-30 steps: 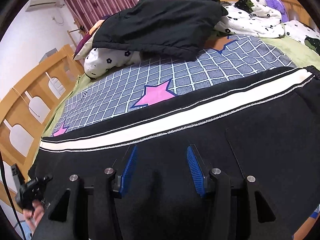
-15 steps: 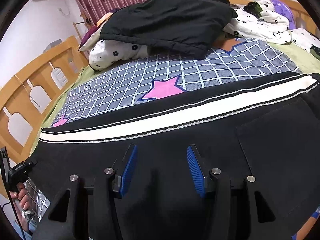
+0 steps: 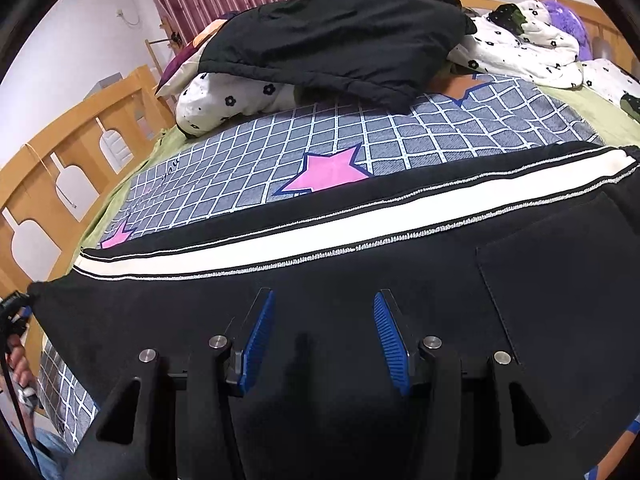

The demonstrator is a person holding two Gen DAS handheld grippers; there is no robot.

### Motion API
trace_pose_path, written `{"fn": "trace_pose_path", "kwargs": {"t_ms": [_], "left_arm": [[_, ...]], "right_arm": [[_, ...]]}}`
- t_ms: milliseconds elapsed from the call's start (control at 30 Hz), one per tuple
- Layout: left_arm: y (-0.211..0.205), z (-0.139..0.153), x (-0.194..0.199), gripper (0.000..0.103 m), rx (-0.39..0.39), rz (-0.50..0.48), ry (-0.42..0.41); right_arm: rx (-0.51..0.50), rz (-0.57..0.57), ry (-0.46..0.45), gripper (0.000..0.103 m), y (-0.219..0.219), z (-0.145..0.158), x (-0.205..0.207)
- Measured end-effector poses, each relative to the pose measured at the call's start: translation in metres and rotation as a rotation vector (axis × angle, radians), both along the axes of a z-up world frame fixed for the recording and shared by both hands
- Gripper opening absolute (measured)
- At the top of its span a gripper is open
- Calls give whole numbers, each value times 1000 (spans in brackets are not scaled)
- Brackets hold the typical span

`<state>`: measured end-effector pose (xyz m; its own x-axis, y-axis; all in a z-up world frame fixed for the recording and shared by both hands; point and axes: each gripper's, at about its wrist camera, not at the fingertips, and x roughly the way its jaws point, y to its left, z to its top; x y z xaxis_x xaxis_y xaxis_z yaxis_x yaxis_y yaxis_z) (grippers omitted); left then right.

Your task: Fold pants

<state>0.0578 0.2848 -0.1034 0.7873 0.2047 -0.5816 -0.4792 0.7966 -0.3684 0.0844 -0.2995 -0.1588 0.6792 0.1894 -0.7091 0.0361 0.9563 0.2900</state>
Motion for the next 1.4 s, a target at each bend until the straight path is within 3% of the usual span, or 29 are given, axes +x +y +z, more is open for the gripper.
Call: {"fn": "trace_pose_path", "kwargs": {"t_ms": [233, 367, 533, 600, 667, 733, 900, 933, 1000, 1033, 1167, 1200, 1267, 1300, 1400], "left_arm": [[28, -21, 1, 31, -65, -66, 85], [17, -40, 23, 31, -96, -135, 141], [-14, -40, 66, 31, -2, -264, 195], [-26, -38, 91, 31, 46, -303, 216], [-31, -36, 113, 31, 84, -320, 234], [-34, -38, 135, 31, 130, -326, 252], [-30, -53, 169, 31, 194, -315, 310], [-29, -56, 171, 33, 200, -321, 317], [-31, -58, 175, 63, 207, -348, 315], [-33, -58, 177, 67, 210, -357, 312], [-34, -62, 181, 63, 225, -343, 317], [-33, -64, 182, 52, 217, -340, 326], [-29, -66, 180, 30, 244, -293, 328], [-27, -64, 178, 26, 241, -302, 315], [-24, -52, 171, 22, 230, -318, 254]], "right_arm": [[-38, 23, 23, 50, 13, -7, 3], [-92, 61, 31, 50, 25, -8, 2], [-214, 178, 14, 52, 50, 7, 16], [-258, 215, -5, 59, 57, 15, 26], [-311, 267, -30, 66, 63, 22, 42], [-381, 319, -56, 66, 69, 27, 61], [-433, 447, -28, 66, 78, 13, 110], [-435, 458, -17, 66, 80, 8, 118], [-427, 477, -4, 66, 81, -4, 130], [-419, 490, 2, 66, 82, -9, 134], [-416, 511, 34, 65, 87, -29, 149], [-399, 509, 32, 62, 86, -31, 153], [-361, 526, 32, 32, 87, -30, 156], [-363, 536, 30, 5, 88, -30, 156], [-412, 547, -16, 3, 94, -26, 147]]}}
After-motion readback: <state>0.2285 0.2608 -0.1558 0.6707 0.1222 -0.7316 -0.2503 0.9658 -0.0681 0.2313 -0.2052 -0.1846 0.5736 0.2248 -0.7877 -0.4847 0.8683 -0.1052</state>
